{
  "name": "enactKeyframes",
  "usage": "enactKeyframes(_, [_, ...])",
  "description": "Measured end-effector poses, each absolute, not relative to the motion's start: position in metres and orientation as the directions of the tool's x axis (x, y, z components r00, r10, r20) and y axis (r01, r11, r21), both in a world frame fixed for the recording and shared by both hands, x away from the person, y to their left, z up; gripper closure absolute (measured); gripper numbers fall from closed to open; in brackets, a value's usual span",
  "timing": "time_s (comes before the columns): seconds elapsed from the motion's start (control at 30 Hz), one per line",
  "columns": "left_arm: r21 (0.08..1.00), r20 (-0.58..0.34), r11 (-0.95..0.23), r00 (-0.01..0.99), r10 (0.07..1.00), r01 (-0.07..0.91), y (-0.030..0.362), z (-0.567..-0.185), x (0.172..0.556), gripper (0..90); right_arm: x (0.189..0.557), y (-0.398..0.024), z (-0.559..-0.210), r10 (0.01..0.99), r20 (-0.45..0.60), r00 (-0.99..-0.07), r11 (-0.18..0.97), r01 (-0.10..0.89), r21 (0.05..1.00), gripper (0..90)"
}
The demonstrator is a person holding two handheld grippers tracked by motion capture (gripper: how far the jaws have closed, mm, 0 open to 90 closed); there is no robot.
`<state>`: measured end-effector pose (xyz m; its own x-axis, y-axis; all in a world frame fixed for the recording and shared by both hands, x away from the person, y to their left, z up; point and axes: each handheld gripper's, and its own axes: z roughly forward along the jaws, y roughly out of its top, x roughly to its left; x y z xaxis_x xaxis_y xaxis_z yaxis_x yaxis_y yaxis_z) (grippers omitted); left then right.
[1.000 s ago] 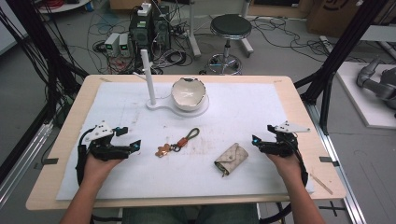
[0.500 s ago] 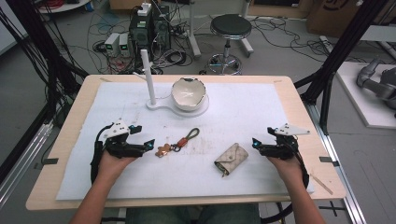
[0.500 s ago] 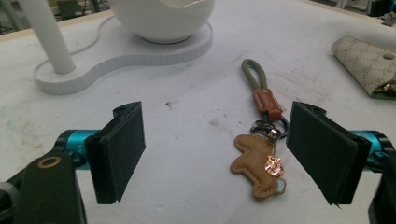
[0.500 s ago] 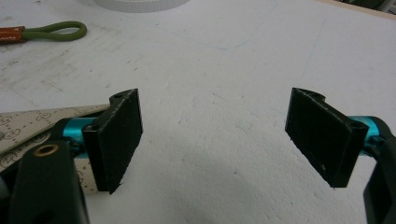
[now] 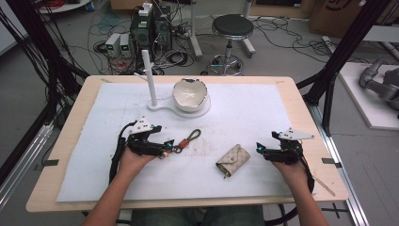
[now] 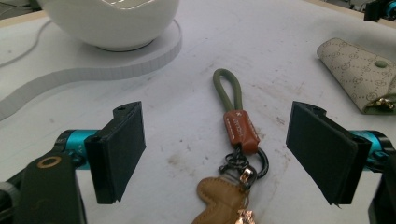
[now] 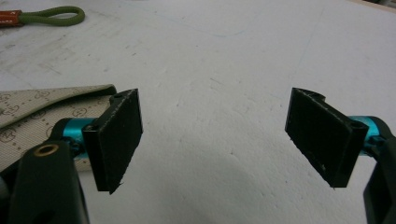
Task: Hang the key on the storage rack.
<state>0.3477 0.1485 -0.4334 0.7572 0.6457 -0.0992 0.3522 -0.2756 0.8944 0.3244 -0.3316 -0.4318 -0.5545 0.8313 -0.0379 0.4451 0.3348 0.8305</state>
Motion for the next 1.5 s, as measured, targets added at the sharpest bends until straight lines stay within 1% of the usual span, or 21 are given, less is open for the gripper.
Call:
enactKeyframes(0.17, [0.882,-0.100,-0.301,0.768,0.632,0.363,0.131,-0.438,0.353,19.6,0.323,-0.338,-0.433,0.839,-0.027,-0.544,0.322,0.455,0.831,19.3])
enactKeyframes(0.2, [0.873,-0.088,-0.325,0.773,0.629,0.364,0.123,-0.441,0.355,19.6,0.322,-0.339,-0.434,0.840,-0.026,-0.542,0.320,0.455,0.831,19.3])
enactKeyframes(0.43, [0.841,-0.049,-0.403,0.793,0.608,0.361,0.102,-0.449,0.361,19.6,0.321,-0.341,-0.434,0.842,-0.028,-0.538,0.320,0.459,0.829,19.3])
enactKeyframes(0.57, [0.831,-0.028,-0.425,0.789,0.613,0.360,0.099,-0.451,0.363,20.0,0.321,-0.342,-0.434,0.844,-0.029,-0.535,0.319,0.460,0.829,19.3])
enactKeyframes(0.67, [0.819,-0.028,-0.426,0.769,0.639,0.384,0.099,-0.453,0.366,20.7,0.321,-0.342,-0.434,0.843,-0.029,-0.537,0.321,0.460,0.828,19.3])
enactKeyframes(0.73, [0.812,-0.026,-0.433,0.767,0.641,0.390,0.099,-0.453,0.366,24.0,0.322,-0.341,-0.435,0.842,-0.029,-0.538,0.323,0.461,0.826,19.3])
enactKeyframes(0.77, [0.806,-0.021,-0.441,0.763,0.646,0.395,0.097,-0.454,0.366,24.0,0.322,-0.341,-0.435,0.842,-0.029,-0.538,0.323,0.461,0.826,19.3])
enactKeyframes(0.83, [0.791,0.001,-0.472,0.770,0.639,0.390,0.094,-0.454,0.366,28.8,0.322,-0.340,-0.435,0.841,-0.026,-0.540,0.323,0.463,0.825,19.3])
enactKeyframes(0.93, [0.766,0.035,-0.514,0.773,0.633,0.386,0.088,-0.456,0.366,31.1,0.322,-0.340,-0.435,0.842,-0.027,-0.539,0.323,0.464,0.825,19.3])
enactKeyframes(1.07, [0.767,0.022,-0.512,0.781,0.624,0.387,0.088,-0.456,0.366,34.4,0.323,-0.340,-0.435,0.841,-0.029,-0.540,0.325,0.463,0.825,19.3])
enactKeyframes(1.13, [0.765,0.018,-0.521,0.796,0.605,0.378,0.088,-0.455,0.366,42.6,0.323,-0.341,-0.435,0.842,-0.026,-0.539,0.324,0.466,0.823,19.3])
enactKeyframes(1.2, [0.765,0.008,-0.517,0.796,0.605,0.384,0.088,-0.455,0.365,47.1,0.323,-0.341,-0.436,0.843,-0.026,-0.537,0.323,0.468,0.822,19.3])
enactKeyframes(1.23, [0.765,0.006,-0.516,0.797,0.604,0.385,0.088,-0.455,0.365,47.1,0.323,-0.341,-0.436,0.843,-0.026,-0.537,0.323,0.468,0.822,19.3])
enactKeyframes(1.27, [0.766,0.005,-0.518,0.802,0.597,0.381,0.089,-0.455,0.365,48.9,0.323,-0.341,-0.435,0.843,-0.025,-0.537,0.322,0.469,0.822,19.3])
enactKeyframes(1.33, [0.764,0.007,-0.526,0.810,0.586,0.374,0.089,-0.454,0.365,56.7,0.323,-0.342,-0.435,0.845,-0.025,-0.534,0.320,0.468,0.824,19.3])
enactKeyframes(1.37, [0.765,0.003,-0.523,0.810,0.587,0.376,0.088,-0.454,0.364,56.7,0.323,-0.342,-0.435,0.845,-0.025,-0.534,0.320,0.468,0.824,19.3])
enactKeyframes(1.4, [0.763,0.005,-0.528,0.814,0.580,0.372,0.088,-0.454,0.364,60.8,0.323,-0.342,-0.435,0.845,-0.025,-0.534,0.320,0.468,0.823,19.3])
enactKeyframes(1.5, [0.763,0.019,-0.540,0.821,0.570,0.357,0.087,-0.453,0.363,66.3,0.323,-0.343,-0.436,0.845,-0.026,-0.533,0.320,0.466,0.825,19.3])
